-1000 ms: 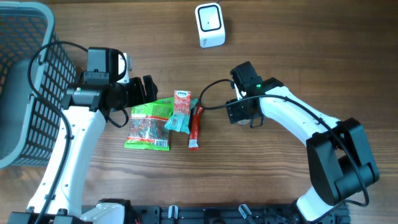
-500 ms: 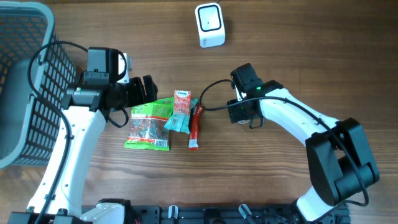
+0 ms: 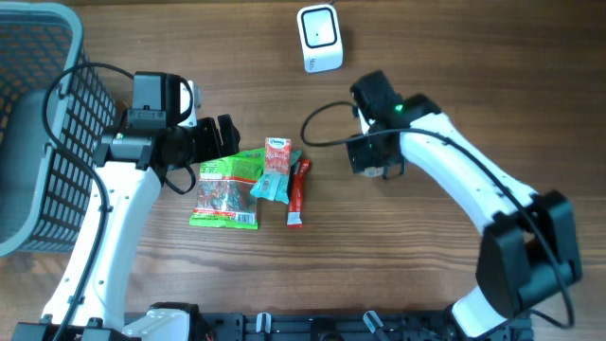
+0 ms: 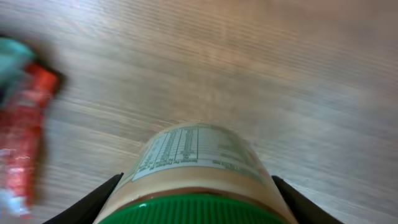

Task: Scan the item barcode
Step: 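Carry the jar up to the white scanner and hold its label there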

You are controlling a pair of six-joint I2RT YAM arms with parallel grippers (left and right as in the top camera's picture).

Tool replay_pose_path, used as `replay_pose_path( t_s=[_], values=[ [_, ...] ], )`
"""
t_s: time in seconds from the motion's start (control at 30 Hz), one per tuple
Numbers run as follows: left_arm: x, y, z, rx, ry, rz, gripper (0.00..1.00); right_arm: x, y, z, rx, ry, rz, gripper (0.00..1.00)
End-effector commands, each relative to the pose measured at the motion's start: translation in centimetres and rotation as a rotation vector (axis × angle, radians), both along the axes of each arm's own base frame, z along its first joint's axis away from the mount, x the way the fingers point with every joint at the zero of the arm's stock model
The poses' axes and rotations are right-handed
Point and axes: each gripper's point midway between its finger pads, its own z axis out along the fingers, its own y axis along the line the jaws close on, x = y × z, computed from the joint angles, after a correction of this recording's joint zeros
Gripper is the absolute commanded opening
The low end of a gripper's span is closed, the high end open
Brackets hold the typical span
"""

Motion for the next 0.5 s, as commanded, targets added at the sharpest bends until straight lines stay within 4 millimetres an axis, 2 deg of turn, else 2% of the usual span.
replay_pose_path(
  t_s=[0.0, 0.1, 0.23, 0.37, 0.47],
  values=[
    [0.1, -0.3, 0.1, -0.014, 0.0, -0.002, 1.0, 2.0, 1.0, 7.8, 0.074, -0.188, 0.01, 0.32],
    [0.1, -0.3, 0.1, -0.014, 0.0, -0.002, 1.0, 2.7, 1.3, 12.0, 0.12, -0.284, 0.009, 0.29],
    [0.1, -0.3, 0.1, -0.014, 0.0, -0.002, 1.0, 3.2, 1.6, 16.5, 0.178, -0.402, 0.007, 0.25],
    [0.1, -0.3, 0.1, -0.014, 0.0, -0.002, 1.0, 3.8, 2.8, 19.4, 0.258, -0.47, 0.028, 0.22],
    [0.1, -0.3, 0.1, -0.014, 0.0, -0.002, 1.0, 4.9, 3.6, 20.3, 0.295, -0.522, 0.035, 0.21]
  ],
)
